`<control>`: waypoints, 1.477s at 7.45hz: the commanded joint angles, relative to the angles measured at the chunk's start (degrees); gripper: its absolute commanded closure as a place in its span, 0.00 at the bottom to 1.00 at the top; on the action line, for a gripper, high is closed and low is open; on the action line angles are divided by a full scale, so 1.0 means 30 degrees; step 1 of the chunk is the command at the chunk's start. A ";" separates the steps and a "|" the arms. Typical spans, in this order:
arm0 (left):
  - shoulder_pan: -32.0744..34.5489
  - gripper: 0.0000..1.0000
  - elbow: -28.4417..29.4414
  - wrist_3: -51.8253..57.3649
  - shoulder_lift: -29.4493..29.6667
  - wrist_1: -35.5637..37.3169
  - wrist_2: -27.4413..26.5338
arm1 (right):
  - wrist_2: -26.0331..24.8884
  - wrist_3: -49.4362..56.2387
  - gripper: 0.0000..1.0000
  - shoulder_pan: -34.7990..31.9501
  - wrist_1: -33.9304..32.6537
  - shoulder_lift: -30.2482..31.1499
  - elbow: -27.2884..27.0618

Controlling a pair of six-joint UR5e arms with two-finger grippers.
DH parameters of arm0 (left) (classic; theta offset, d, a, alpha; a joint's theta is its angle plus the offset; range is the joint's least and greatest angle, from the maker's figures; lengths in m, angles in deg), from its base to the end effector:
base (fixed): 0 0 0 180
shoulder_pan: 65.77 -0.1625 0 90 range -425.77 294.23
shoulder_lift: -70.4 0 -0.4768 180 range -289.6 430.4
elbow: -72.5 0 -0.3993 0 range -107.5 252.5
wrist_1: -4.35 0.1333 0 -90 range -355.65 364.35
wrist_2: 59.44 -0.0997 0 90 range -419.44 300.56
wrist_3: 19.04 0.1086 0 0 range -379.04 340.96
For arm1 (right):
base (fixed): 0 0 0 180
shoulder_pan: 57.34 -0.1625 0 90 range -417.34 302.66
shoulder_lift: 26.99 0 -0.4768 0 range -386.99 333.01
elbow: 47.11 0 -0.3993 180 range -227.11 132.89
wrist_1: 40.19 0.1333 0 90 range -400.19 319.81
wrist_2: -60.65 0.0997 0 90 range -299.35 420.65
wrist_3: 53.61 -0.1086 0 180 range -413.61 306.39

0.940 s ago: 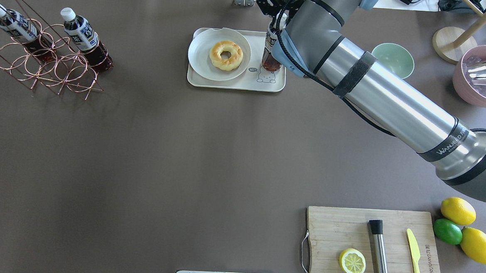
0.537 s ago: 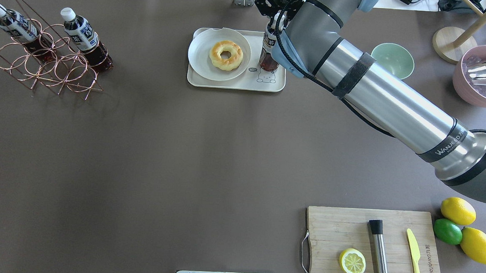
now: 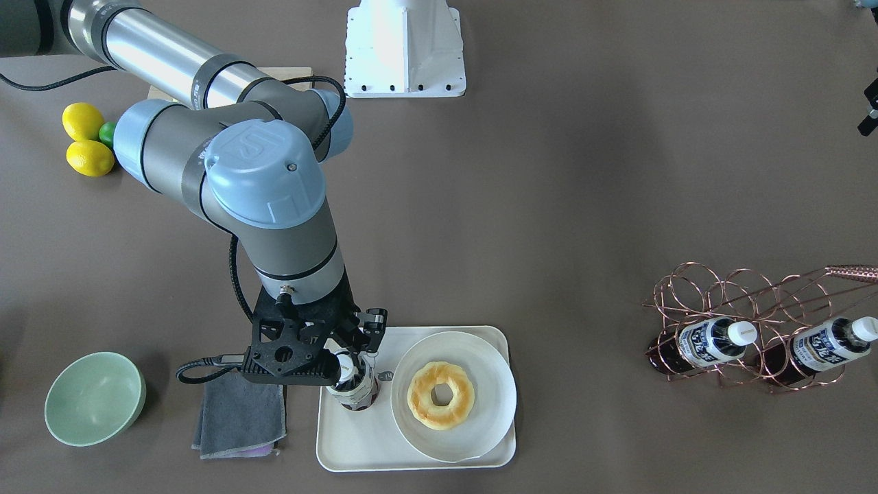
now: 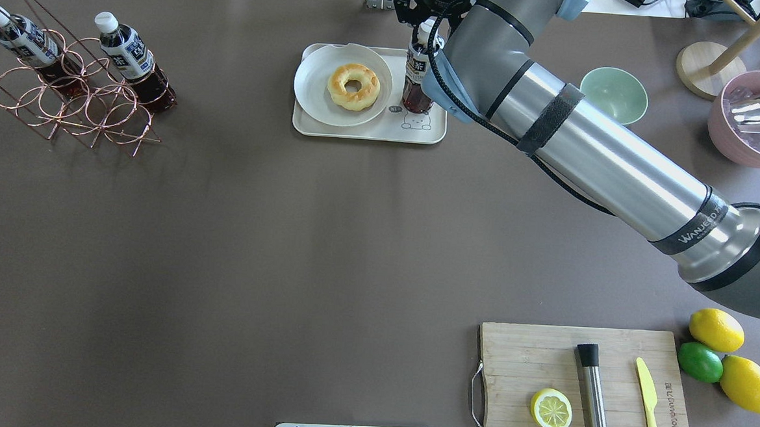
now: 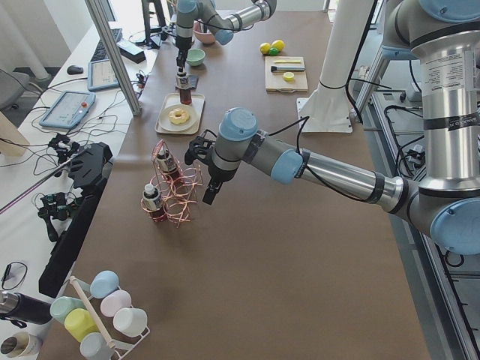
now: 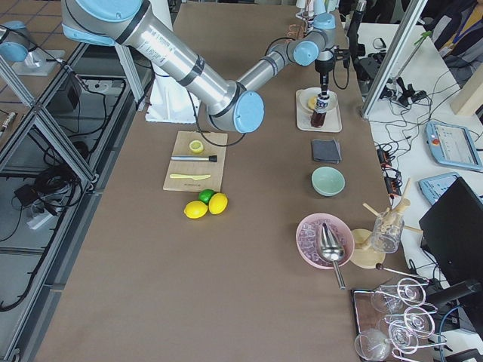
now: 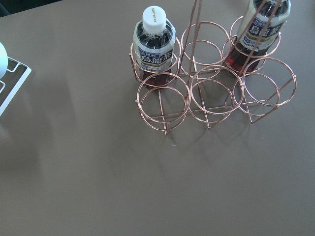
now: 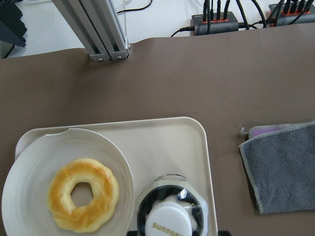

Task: Place tea on tray
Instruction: 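Lower the bottle onto the tray beside the doughnut plate with the right gripper, then open the right gripper and withdraw the right arm from the tray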

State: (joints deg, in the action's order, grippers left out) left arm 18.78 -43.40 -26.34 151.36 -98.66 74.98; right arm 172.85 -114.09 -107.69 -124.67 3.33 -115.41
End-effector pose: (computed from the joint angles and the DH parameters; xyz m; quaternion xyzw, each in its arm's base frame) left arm -0.0160 -0.4358 0.5352 0.1966 0.3895 0.0830 0.8960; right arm -0.4827 -0.7271 0.1618 0.0963 -0.3936 0.0946 0.9093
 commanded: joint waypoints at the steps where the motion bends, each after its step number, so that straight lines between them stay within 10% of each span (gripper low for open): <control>1: 0.0000 0.03 0.0076 0.0000 -0.0031 0.0000 -0.0044 | 0.0215 -0.0029 0.00 -0.0177 -0.0141 -0.0085 -0.0433; 5: 0.0000 0.03 0.0486 -0.1165 0.0086 0.0175 -0.0249 | 0.3837 0.3434 0.00 -0.3532 -0.2887 0.8596 -1.0762; 11: 0.1140 0.03 0.2447 -0.0908 0.0467 0.0468 -0.0661 | 0.6310 1.9525 0.00 -1.0453 -0.4068 1.7248 -1.2244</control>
State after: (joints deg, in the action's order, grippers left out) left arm 20.71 -37.63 -29.33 152.94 -97.42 73.29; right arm 191.48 -66.41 -133.96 -136.97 48.62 -152.28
